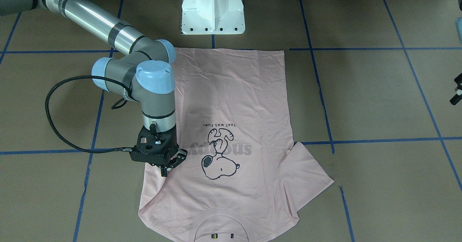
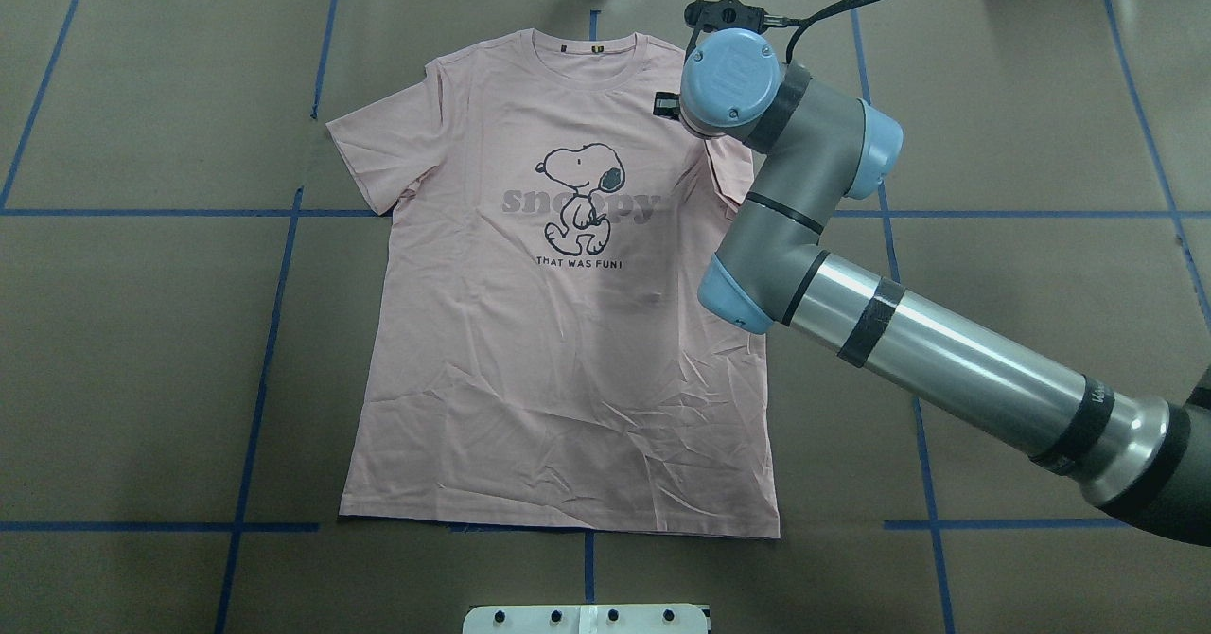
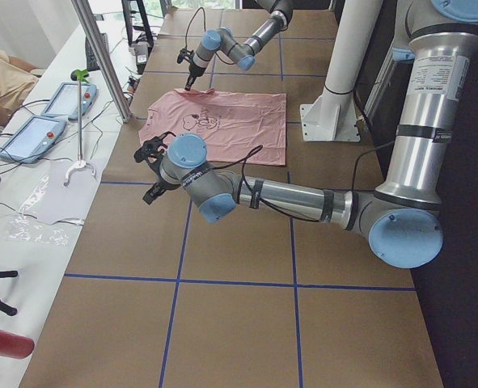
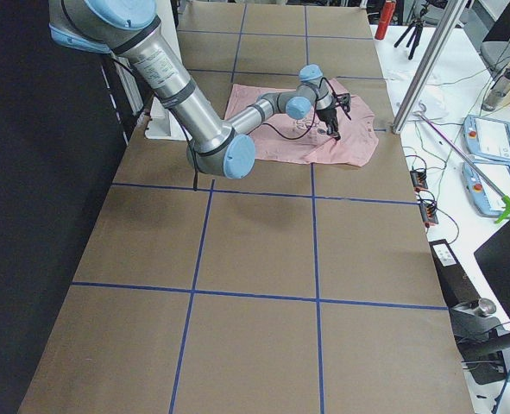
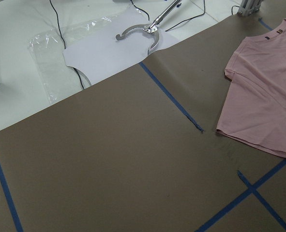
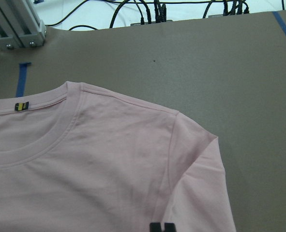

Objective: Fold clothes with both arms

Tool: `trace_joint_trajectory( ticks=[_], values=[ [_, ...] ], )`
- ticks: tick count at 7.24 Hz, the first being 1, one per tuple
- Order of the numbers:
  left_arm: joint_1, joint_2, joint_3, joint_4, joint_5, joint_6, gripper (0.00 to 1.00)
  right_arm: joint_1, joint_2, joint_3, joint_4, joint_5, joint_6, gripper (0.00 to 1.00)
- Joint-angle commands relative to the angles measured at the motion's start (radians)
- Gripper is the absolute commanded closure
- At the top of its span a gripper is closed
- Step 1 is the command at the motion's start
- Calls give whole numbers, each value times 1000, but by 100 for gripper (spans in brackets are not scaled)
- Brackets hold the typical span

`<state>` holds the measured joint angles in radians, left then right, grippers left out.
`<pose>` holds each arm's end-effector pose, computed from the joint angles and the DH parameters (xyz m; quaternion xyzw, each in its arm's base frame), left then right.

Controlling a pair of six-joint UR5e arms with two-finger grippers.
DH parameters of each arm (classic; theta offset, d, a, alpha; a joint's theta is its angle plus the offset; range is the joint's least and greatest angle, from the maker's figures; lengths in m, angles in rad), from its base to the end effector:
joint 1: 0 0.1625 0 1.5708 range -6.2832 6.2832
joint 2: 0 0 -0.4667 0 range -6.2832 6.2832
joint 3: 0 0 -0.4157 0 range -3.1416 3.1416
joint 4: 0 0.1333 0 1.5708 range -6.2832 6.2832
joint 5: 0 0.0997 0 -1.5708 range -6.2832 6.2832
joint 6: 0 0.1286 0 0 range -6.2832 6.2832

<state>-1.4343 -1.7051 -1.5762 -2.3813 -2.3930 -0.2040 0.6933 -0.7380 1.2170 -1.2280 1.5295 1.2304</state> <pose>0.0434 -0.6030 0.5369 0.3530 0.4213 0.1552 0.8209 -0.5853 -0.6666 0.2994 0.2138 -0.3378 0.1690 0.9009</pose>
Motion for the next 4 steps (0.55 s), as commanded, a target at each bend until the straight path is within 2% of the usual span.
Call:
trace_joint_trajectory(
  ticks=[1, 2, 3, 4],
  values=[
    [0, -1, 2, 1, 0, 0, 0, -11, 31, -36, 1, -19, -3, 100],
    [0, -1, 2, 1, 0, 0, 0, -12, 45, -40, 1, -19, -2, 87],
    [0, -1, 2, 1, 0, -2, 0, -21, 54, -53, -1, -20, -12, 1],
    [0, -1, 2, 1, 0, -2, 0, -20, 66, -53, 1, -14, -29, 0]
  ],
)
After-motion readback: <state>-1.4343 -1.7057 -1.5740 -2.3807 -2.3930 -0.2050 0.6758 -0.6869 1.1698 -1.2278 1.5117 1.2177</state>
